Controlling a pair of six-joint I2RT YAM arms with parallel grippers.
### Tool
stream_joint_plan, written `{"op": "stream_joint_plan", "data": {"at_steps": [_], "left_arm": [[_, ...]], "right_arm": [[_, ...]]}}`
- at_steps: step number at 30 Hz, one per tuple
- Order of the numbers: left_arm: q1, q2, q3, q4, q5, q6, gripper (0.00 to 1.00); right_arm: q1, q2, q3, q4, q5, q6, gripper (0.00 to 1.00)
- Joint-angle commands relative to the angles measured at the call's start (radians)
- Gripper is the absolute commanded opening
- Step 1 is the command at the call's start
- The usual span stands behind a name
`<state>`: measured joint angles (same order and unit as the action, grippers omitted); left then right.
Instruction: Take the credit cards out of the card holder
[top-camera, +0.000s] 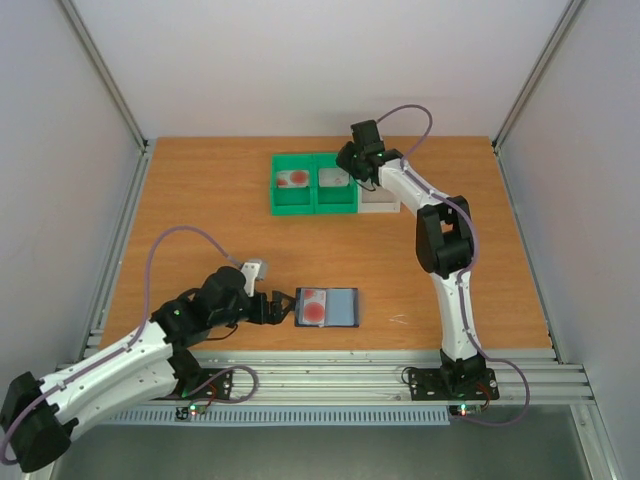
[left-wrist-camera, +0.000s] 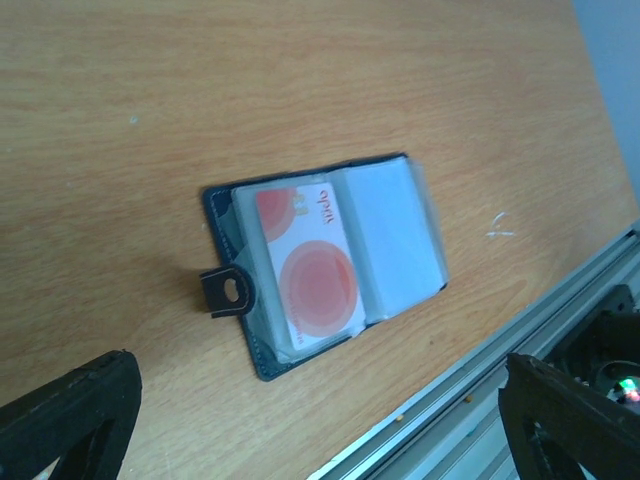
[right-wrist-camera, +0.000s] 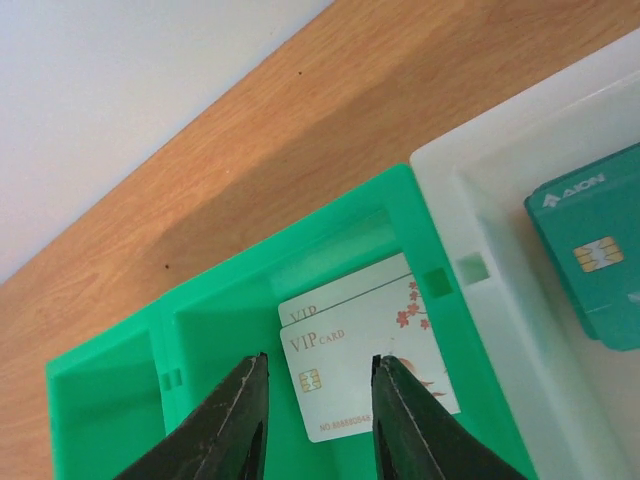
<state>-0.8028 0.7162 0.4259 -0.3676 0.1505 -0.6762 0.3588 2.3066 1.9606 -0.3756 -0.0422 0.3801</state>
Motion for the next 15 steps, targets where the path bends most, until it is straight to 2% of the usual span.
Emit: {"op": "stream_joint_plan", "data": {"at_steps": [1,9,15], "left_arm": [[-0.001,0.053,0.03,-0.018,-0.019,0.0,0.97],[-0.001,0.164,0.086,-0.077,-0.069,-0.023,0.88],[-0.001,0.195,0.093,-0.055,-0.104,-0.042,0.78]], "right_arm": [[-0.024,-0.029,0.047,-0.098,-0.045,-0.025,0.3],[-0.026,-0.156,0.01,-0.207,-0.214,-0.095,0.31],[-0.026,-0.35,-0.221,-0.188,-0.314,-0.119,0.31]]}}
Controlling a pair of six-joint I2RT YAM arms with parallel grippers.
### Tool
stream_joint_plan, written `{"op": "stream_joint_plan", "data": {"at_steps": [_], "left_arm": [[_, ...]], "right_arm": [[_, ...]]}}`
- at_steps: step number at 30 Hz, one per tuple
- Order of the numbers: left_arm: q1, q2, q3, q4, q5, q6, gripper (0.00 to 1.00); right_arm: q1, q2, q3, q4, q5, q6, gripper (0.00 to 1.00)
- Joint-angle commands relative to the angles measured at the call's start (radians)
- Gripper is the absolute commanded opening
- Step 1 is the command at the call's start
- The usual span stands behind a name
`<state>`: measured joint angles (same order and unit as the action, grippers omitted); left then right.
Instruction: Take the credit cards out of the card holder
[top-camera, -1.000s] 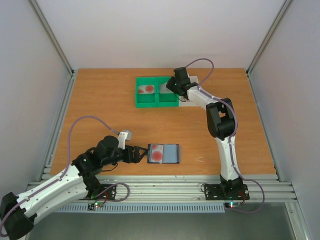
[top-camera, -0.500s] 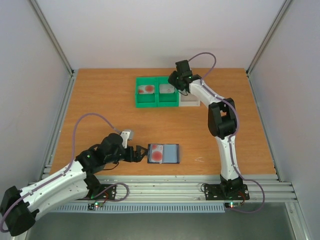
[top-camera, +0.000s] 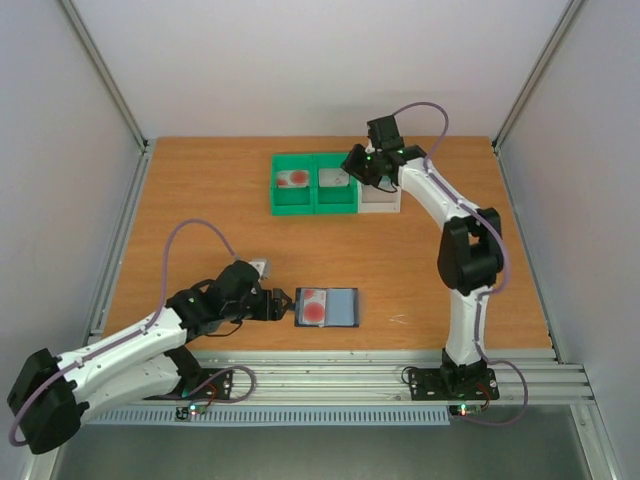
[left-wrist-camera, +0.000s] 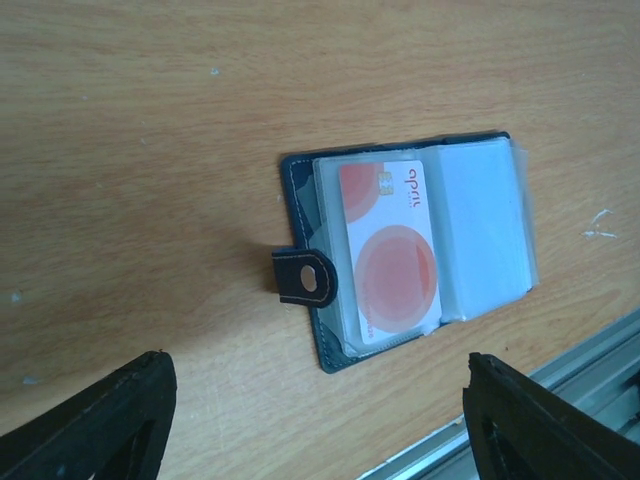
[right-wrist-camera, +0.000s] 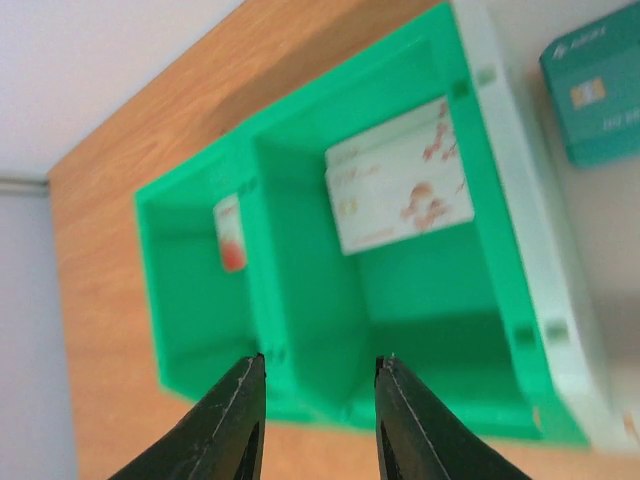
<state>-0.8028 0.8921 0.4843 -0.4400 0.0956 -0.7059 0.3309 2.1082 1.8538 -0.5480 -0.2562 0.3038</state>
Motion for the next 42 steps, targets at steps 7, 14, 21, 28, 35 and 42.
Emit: {"op": "stream_joint_plan", "data": {"at_steps": [7,14,21,28,35,42], "left_arm": [[0.0,0.074,0.032,0.081,-0.093,-0.022,0.7],[0.0,0.159,0.021,0.201,-0.087,-0.022,0.59],[0.0,0.295,0.019,0.341,0.029,-0.028,0.6],[0.0,0.364,0.052,0.414,0.142,-0.036,0.51],[-0.001,0.348,0.099,0.326,0.099,-0.076,0.43],[-0.002,0.34,0.095,0.382,0.172,-0.096,0.29]], "right_arm": [[0.024,-0.401,-0.431,0.024,-0.182,-0.071,0.31],[0.109,-0.569,-0.666,0.029,-0.218,-0.121,0.3],[0.211,-0.666,-0.873,0.081,-0.215,-0.122,0.3],[0.349,-0.645,-0.982,0.193,-0.216,-0.066,0.3],[0.412,-0.575,-1.001,0.246,-0.177,-0.044,0.27],[0.422,-0.503,-1.022,0.319,-0.189,-0.007,0.19]]}}
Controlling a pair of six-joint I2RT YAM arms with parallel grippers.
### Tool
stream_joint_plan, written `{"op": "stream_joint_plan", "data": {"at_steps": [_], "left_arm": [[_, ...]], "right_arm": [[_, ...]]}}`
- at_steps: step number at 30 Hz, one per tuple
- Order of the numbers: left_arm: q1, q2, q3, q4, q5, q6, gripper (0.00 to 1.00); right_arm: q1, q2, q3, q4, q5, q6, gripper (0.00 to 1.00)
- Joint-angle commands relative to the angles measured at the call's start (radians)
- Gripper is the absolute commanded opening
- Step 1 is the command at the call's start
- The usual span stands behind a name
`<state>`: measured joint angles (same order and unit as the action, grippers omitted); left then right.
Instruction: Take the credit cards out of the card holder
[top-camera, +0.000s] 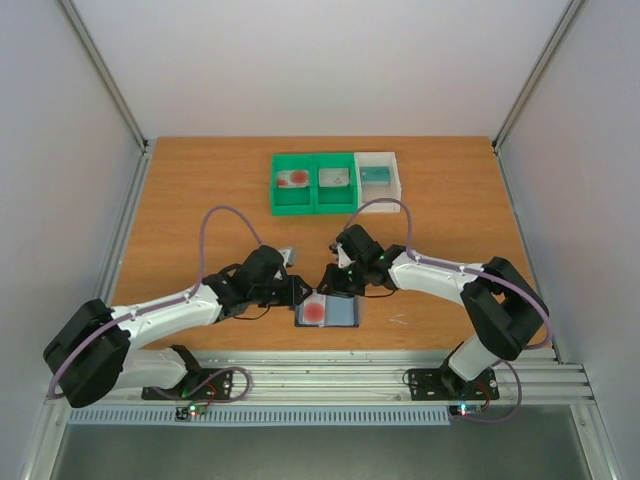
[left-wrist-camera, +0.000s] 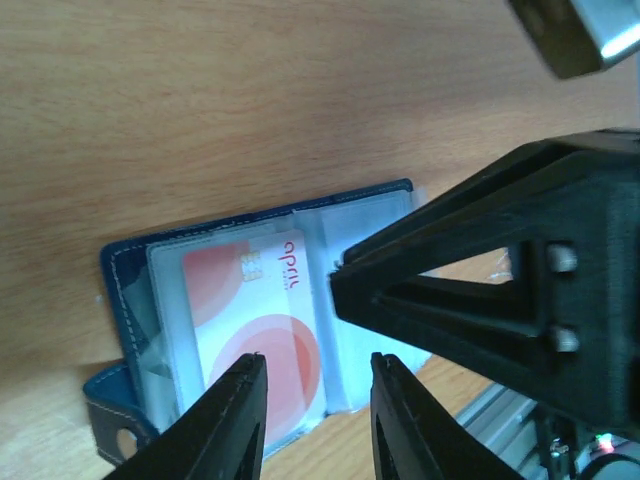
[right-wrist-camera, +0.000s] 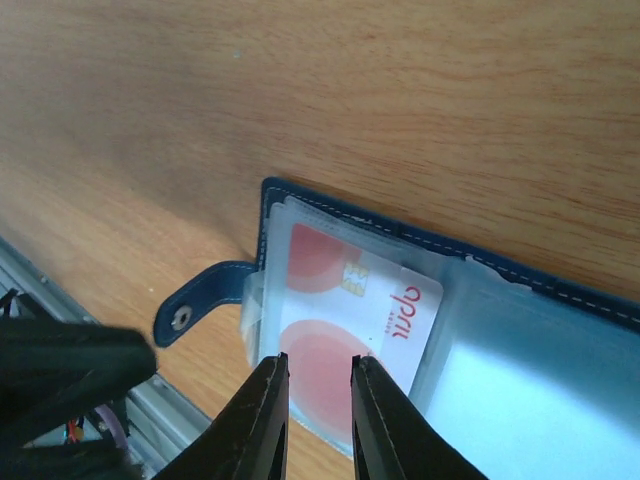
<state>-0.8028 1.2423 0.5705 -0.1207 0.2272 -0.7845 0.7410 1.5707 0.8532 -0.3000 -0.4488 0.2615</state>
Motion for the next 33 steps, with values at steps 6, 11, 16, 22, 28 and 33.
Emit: {"op": "stream_joint_plan", "data": {"at_steps": [6,11,16,22,28,33], "left_arm": [[-0.001,0.065,-0.008,0.167,0.091,-0.014,0.21],[0.0,0.118,-0.027,0.177,0.055,0.011,0.17],[0.002,0.158,-0.061,0.21,0.044,0.019,0.13],[0.003,0.196,-0.091,0.227,0.026,0.006,0.1],[0.002,0.224,-0.099,0.227,0.041,0.002,0.01],[0.003,0.223,-0.107,0.213,0.023,-0.008,0.0]], "right_arm": [[0.011,0.095,-0.032,0.104,-0.003,0.057,0.17],[0.012,0.091,-0.062,0.11,0.015,0.059,0.17],[0.012,0.089,-0.076,0.095,0.026,0.058,0.17],[0.019,0.064,-0.098,0.085,0.077,0.051,0.17],[0.022,0.039,-0.116,0.098,0.073,0.06,0.18],[0.023,0.0,-0.134,0.099,0.087,0.069,0.2]]}}
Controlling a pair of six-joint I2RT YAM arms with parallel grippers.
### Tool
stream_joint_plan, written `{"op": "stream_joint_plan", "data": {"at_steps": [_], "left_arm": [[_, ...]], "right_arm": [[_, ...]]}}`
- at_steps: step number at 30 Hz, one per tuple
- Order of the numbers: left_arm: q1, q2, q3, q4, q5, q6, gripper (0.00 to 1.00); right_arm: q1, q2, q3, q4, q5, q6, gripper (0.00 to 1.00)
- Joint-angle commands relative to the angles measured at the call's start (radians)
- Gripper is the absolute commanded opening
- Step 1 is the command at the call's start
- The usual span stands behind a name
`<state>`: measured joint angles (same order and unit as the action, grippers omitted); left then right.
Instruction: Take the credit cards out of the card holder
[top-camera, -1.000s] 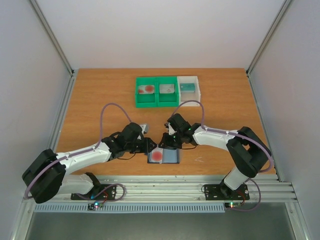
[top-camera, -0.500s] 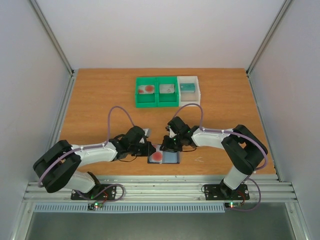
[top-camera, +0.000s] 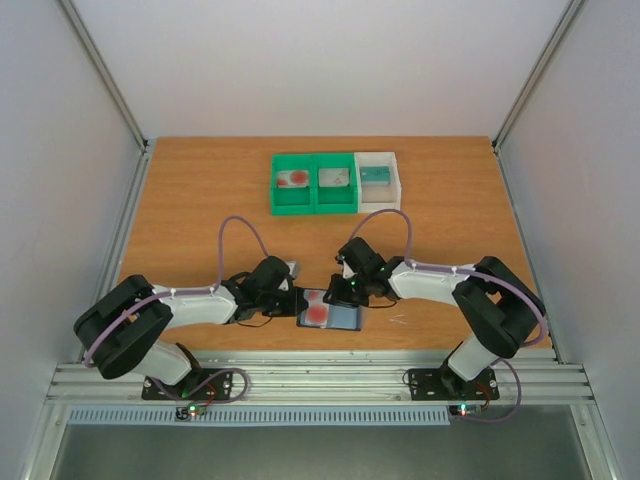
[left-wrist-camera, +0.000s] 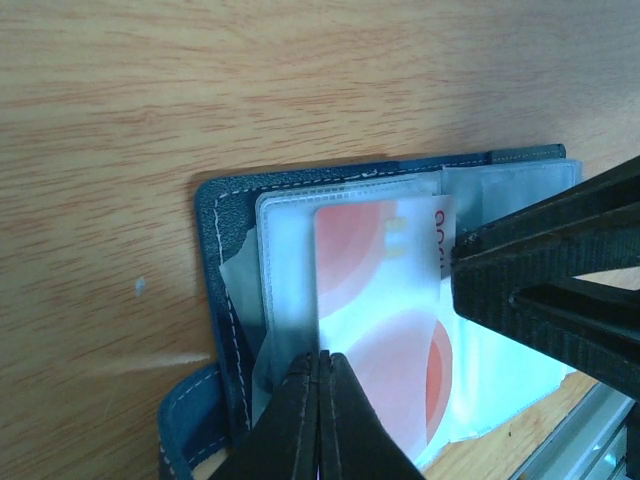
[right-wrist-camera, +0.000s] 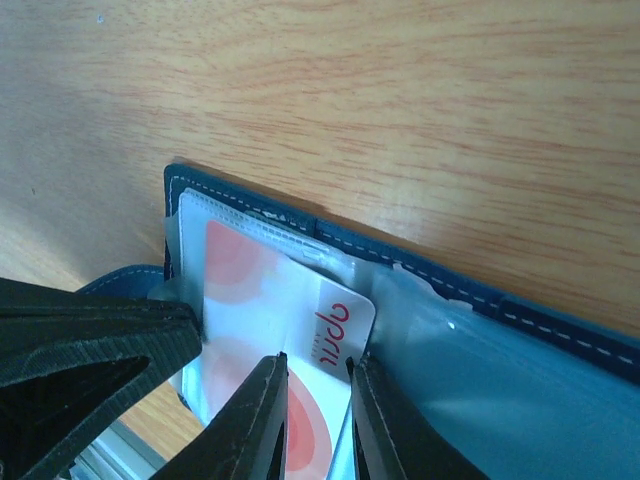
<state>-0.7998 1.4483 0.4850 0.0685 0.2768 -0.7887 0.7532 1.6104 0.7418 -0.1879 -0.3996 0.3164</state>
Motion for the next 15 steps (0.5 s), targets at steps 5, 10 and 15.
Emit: {"op": "stream_joint_plan", "data": {"at_steps": [5,10,15], "left_arm": [[0.0,0.023,-0.029,0.027,-0.03,-0.012,0.0],[0.0,0.029,-0.029,0.028,-0.03,-0.015,0.0],[0.001,0.034,-0.032,0.031,-0.027,-0.015,0.0]], "right_arm": [[0.014,-0.052,-0.045,0.007,0.035,0.03,0.19],[0.026,-0.018,-0.053,0.039,0.024,0.051,0.19],[0.028,0.01,-0.056,0.086,-0.008,0.073,0.15]]}}
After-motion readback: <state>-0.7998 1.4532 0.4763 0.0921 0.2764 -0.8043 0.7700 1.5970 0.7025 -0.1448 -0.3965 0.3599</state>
